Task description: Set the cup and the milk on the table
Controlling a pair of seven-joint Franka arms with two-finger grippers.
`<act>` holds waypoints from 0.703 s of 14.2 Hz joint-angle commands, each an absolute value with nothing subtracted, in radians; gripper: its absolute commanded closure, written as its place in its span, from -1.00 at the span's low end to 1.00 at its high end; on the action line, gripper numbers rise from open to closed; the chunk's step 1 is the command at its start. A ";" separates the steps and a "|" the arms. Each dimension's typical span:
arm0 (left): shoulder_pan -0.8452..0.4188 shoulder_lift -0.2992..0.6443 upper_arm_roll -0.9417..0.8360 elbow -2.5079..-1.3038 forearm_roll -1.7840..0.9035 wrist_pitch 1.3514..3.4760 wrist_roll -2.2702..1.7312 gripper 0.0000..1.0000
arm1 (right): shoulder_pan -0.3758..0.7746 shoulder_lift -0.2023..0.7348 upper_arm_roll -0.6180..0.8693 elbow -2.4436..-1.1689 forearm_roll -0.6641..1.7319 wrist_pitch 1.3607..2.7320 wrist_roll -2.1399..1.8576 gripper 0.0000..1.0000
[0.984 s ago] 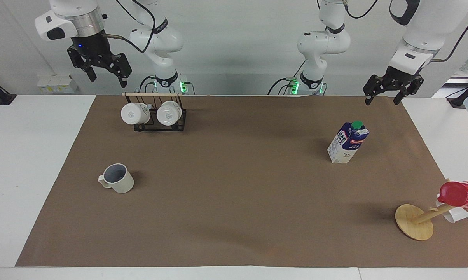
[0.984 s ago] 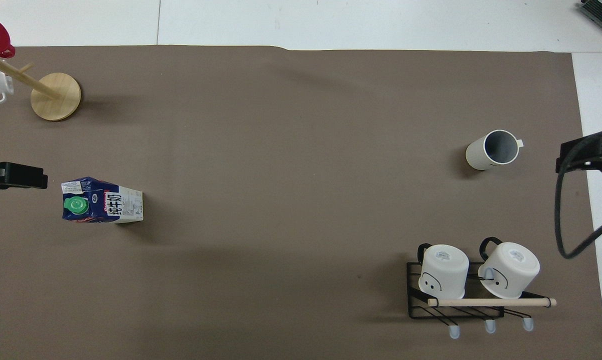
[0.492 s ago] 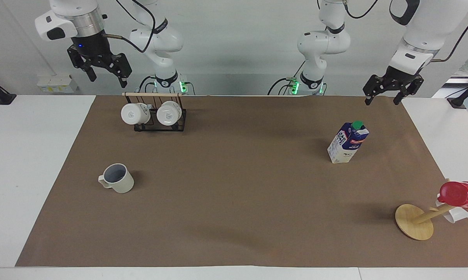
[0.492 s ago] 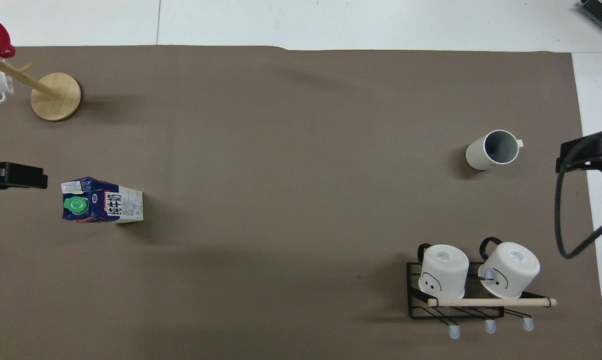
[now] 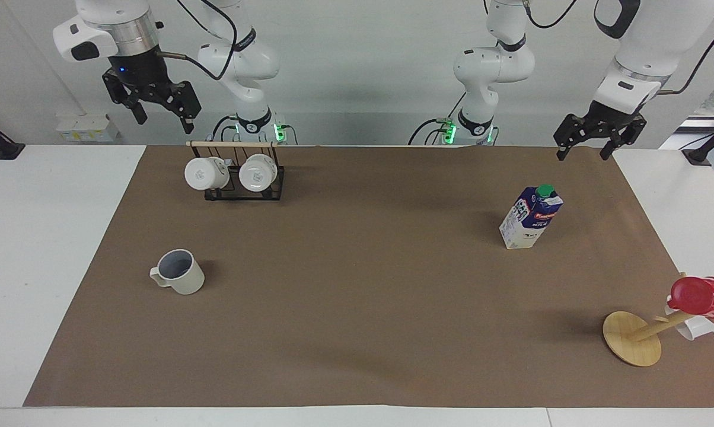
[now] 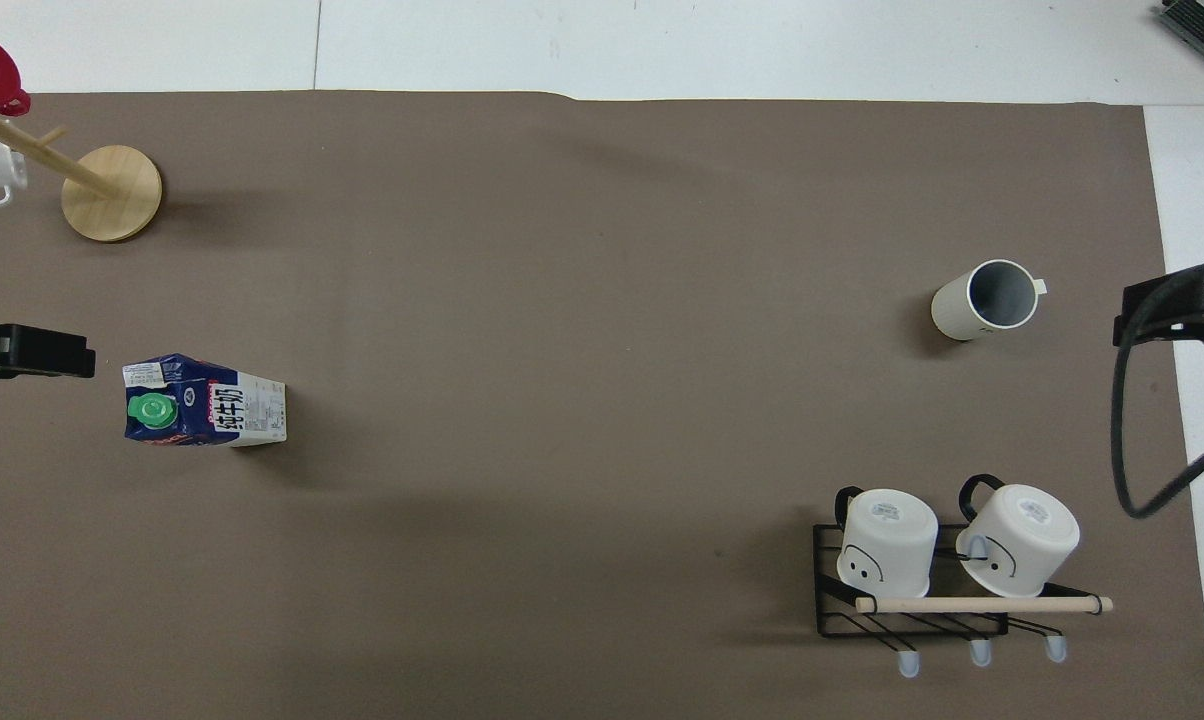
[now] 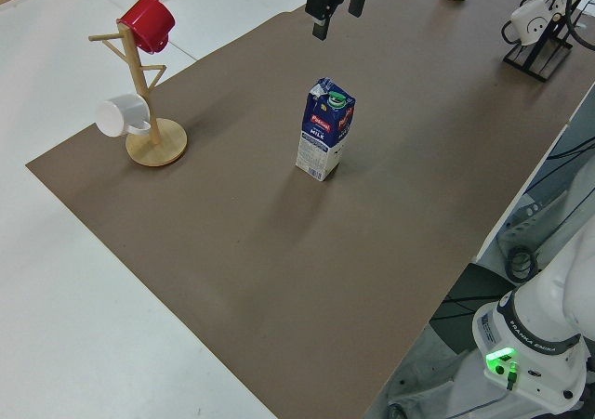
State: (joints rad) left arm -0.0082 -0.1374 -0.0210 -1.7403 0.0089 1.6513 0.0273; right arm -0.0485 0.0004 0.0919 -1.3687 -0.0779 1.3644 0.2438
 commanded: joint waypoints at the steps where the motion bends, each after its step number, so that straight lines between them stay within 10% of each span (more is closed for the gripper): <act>1: 0.000 -0.143 -0.026 -1.732 0.025 1.637 0.031 -1.00 | -0.060 -0.029 0.078 -1.384 -0.055 1.353 0.216 -1.00; 10: 0.000 -0.143 -0.026 -1.733 0.025 1.637 0.031 -1.00 | -0.199 -0.051 0.067 -1.609 -0.055 1.630 0.072 -1.00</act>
